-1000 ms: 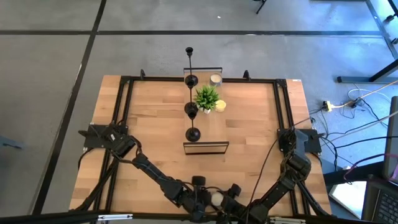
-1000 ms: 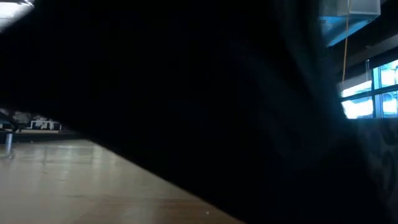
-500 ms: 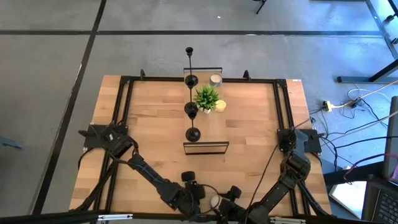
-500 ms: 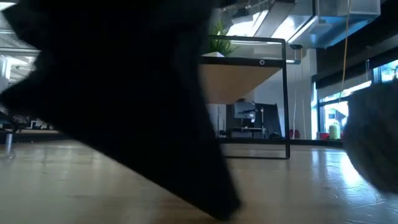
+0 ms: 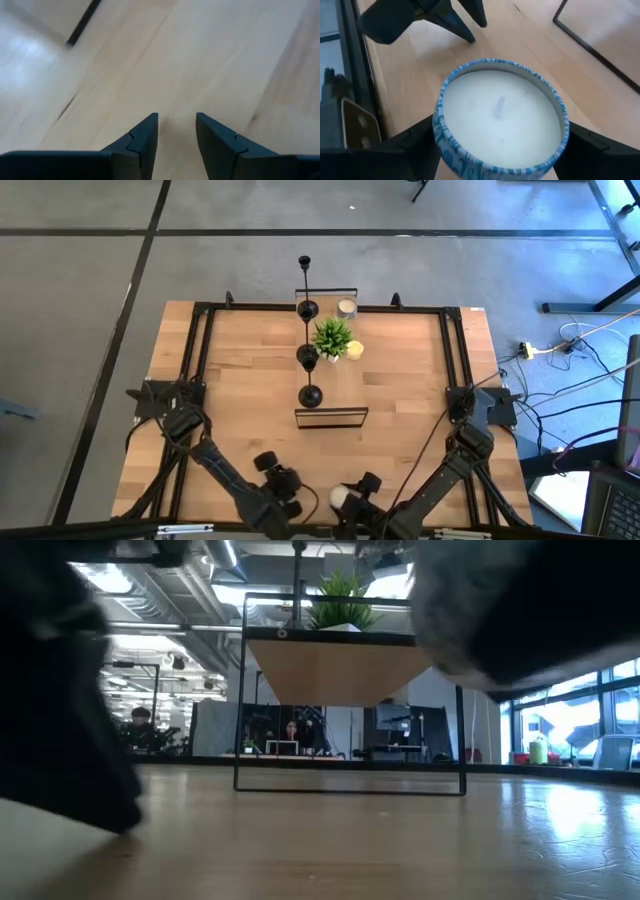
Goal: Pick & Place candle stick holders
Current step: Put the blue scented candle on the shelf
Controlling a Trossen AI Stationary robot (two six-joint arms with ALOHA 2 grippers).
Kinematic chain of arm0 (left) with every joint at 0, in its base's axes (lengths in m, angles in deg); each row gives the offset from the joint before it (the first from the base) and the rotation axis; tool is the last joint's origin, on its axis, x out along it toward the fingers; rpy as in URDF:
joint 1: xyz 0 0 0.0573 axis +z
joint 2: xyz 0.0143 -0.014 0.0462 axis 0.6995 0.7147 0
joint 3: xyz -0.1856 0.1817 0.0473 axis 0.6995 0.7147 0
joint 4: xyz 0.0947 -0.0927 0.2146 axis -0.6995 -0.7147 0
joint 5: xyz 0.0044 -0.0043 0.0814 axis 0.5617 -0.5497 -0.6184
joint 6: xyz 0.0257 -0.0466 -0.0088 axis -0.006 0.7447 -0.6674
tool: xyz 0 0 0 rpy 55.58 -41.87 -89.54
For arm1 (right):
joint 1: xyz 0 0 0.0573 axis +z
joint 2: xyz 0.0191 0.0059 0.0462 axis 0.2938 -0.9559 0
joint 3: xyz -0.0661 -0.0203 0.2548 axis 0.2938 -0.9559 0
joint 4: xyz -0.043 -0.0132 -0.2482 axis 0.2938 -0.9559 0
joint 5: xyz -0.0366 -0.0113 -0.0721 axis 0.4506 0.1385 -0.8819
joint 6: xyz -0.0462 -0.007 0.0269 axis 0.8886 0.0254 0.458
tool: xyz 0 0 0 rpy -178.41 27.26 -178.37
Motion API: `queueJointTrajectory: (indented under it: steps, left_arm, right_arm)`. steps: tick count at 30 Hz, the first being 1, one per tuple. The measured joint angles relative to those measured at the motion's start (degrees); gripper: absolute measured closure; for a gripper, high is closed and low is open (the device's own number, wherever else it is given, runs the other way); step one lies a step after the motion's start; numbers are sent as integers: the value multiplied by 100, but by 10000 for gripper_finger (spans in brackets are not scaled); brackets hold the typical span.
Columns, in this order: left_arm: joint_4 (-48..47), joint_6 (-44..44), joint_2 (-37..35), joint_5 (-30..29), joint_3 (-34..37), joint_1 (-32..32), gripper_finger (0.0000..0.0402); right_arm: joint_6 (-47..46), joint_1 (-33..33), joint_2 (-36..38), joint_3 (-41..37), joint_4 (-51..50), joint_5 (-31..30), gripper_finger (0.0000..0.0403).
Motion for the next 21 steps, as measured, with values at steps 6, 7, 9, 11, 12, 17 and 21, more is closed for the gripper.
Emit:
queueJointTrajectory:
  steps: [6, 7, 9, 11, 12, 17, 21]
  left_arm:
    - [-626, 760, -15, -15, 7, -277, 274]
    - [-701, 819, -15, -32, 7, -304, 274]
    - [-822, 927, -16, -137, 7, -339, 274]
    - [-928, 972, -21, -229, 4, -356, 274]
    - [-962, 972, -22, -240, 2, -356, 274]
    - [-1192, 973, -36, -283, -8, -334, 274]
    - [-1389, 976, -70, -363, -13, -327, 274]
  right_arm:
    - [204, -159, 2, 49, 150, -58, 107]
    - [205, -181, 2, 48, 175, -82, 107]
    - [207, -221, 4, -1, 251, -105, 107]
    - [207, -254, 2, -115, 336, -96, 108]
    - [203, -273, -2, -186, 444, -32, 109]
    - [227, -342, -180, -610, 1267, 505, 120]
    - [110, -326, -204, -770, 1507, 478, 132]
